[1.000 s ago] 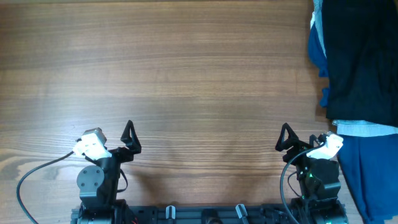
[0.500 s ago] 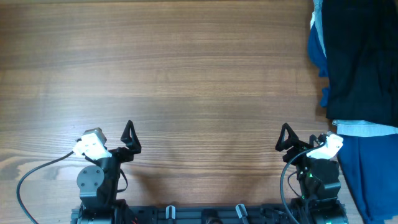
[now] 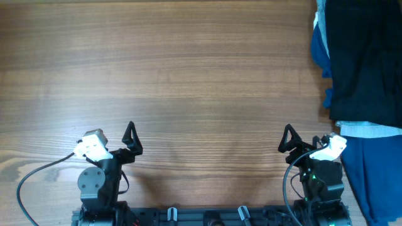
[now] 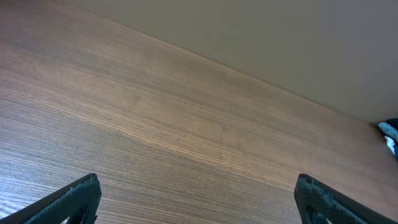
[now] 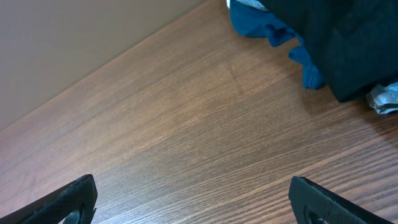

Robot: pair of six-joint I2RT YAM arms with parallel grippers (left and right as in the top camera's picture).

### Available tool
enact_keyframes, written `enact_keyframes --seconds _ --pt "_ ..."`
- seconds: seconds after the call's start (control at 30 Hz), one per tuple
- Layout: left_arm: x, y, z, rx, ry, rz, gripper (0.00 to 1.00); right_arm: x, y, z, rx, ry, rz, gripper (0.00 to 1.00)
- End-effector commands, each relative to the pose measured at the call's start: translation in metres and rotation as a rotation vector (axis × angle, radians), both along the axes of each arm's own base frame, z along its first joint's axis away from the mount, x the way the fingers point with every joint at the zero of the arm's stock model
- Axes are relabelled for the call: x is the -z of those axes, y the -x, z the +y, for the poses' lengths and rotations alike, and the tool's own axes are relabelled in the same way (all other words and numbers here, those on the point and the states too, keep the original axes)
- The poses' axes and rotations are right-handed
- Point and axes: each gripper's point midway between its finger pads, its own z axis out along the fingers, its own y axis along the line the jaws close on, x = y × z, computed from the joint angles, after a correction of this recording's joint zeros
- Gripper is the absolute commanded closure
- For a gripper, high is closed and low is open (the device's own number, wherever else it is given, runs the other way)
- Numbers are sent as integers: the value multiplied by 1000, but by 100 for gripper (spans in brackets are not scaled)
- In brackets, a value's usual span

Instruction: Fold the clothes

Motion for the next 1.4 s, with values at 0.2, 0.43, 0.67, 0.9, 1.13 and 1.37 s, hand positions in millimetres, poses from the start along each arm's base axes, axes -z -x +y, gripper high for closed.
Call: enact_keyframes --seconds 0.2,0.43,0.67,0.9,1.13,1.37 --pt "1 0 -2 15 -13 -2 0 -3 0 -3 10 7 -16 0" --pt "0 0 -3 19 -12 -3 0 -3 0 -2 10 7 -16 0" --pt "1 -1 -3 19 -13 2 0 -3 0 -3 10 7 -16 0" --pt "5 -3 -3 20 -16 28 0 -3 0 -2 10 7 -16 0" --pt "-12 -11 -2 32 -67 4 0 -3 0 -2 10 7 -16 0" --pt "-8 -13 -2 32 -66 20 0 -3 0 -2 10 7 -16 0"
